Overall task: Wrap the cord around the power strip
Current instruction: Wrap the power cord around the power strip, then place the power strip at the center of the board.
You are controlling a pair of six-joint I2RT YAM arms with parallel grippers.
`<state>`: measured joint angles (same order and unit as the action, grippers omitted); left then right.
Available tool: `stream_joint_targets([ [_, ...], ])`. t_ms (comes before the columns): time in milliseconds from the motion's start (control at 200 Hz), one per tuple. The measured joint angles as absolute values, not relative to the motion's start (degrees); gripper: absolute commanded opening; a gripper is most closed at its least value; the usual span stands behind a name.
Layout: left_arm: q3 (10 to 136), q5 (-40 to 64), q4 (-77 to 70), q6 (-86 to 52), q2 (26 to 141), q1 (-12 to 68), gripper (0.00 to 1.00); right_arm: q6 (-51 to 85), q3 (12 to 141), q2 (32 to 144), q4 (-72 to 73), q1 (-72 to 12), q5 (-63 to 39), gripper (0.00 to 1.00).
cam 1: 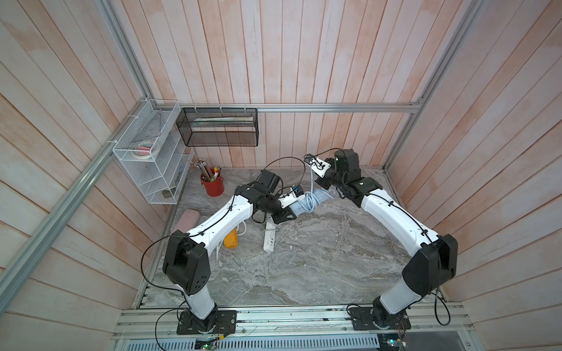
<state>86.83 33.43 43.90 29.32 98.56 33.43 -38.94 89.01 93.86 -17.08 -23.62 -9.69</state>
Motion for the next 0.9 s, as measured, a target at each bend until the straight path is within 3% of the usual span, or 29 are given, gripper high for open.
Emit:
stream_joint_targets([
  [240,77.45,44.95,37.69,26.85,93.58,32.42,0.00,-31.48,88.42,97.76,-23.64,-15.35,-40.82,0.00],
  [435,66.63,50.70,23.53,16.93,88.42,31.55,0.00,-16.23,74.46,98.04,-9.26,-14.20,-56.10,0.00],
  [665,55.20,41.91,0.84,2.74,87.94,31.66,0.00,7.20,62.15,97.71,7.35,-13.30,-56.97,0.00],
  [895,54.28,23.79,-5.37,-4.38,90.37,36.77,0.00,32.27,46.26,91.59,26.87,-15.99,-51.40,0.00],
])
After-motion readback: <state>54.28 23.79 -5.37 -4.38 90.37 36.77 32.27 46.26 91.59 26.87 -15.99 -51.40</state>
